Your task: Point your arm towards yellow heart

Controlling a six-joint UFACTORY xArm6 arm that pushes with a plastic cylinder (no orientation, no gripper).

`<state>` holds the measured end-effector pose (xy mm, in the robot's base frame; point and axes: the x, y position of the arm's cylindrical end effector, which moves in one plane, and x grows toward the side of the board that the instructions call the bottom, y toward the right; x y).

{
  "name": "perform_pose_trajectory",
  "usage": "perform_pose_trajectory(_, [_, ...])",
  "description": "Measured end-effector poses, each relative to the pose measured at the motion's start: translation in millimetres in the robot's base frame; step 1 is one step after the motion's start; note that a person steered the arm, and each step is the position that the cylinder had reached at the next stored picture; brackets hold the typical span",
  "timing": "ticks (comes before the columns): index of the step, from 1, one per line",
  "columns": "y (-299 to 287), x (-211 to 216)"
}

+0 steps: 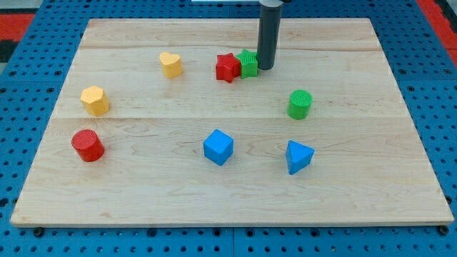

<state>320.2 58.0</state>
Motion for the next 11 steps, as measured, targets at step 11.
perform_pose_trajectory(11, [-155,-51])
